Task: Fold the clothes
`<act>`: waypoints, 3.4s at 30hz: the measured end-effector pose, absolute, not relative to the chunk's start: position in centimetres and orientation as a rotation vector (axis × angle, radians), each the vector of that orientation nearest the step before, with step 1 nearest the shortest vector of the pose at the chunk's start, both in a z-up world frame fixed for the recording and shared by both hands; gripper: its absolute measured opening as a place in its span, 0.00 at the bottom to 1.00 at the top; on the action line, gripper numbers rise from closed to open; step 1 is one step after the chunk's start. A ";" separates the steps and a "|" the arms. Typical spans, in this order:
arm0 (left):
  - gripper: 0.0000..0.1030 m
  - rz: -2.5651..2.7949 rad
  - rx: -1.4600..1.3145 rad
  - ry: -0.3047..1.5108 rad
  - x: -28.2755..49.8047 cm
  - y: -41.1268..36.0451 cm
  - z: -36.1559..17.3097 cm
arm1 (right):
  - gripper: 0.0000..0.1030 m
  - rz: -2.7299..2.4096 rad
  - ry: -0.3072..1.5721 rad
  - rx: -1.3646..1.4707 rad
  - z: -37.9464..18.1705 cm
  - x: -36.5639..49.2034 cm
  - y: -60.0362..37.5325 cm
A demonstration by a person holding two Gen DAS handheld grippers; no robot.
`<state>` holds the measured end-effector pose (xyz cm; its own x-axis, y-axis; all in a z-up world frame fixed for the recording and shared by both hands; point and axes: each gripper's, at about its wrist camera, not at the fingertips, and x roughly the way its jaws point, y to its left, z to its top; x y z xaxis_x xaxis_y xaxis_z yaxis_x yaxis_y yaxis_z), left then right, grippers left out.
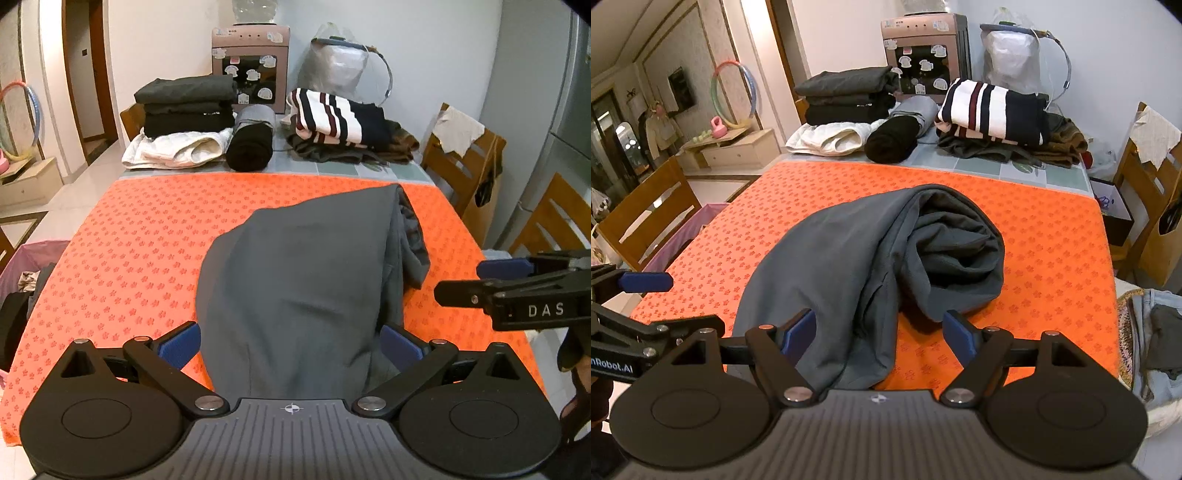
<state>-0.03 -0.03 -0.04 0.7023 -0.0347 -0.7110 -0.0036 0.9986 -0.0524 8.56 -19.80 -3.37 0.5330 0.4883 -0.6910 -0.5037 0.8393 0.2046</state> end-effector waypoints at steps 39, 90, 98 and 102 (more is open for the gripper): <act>1.00 -0.021 -0.023 0.842 0.1 -1.4 -1.1 | 0.82 0.622 0.851 -0.024 -4.2 8.6 -19.2; 0.99 -0.104 0.052 0.853 5.1 -4.1 -4.8 | 0.83 0.471 0.873 0.024 -4.8 9.4 -22.8; 0.92 -0.099 0.108 0.799 7.6 -6.4 -6.7 | 0.83 0.384 0.879 0.037 -4.9 8.6 -25.2; 0.76 -0.086 0.143 0.789 8.2 -6.9 -7.7 | 0.83 0.342 0.898 0.058 -5.3 8.2 -26.8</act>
<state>8.24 -6.92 -7.70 0.7019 -0.0232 -0.7119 0.1299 0.9869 0.0959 8.16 -26.77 -5.31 0.5726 0.3160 -0.7565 -0.2675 0.9443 0.1919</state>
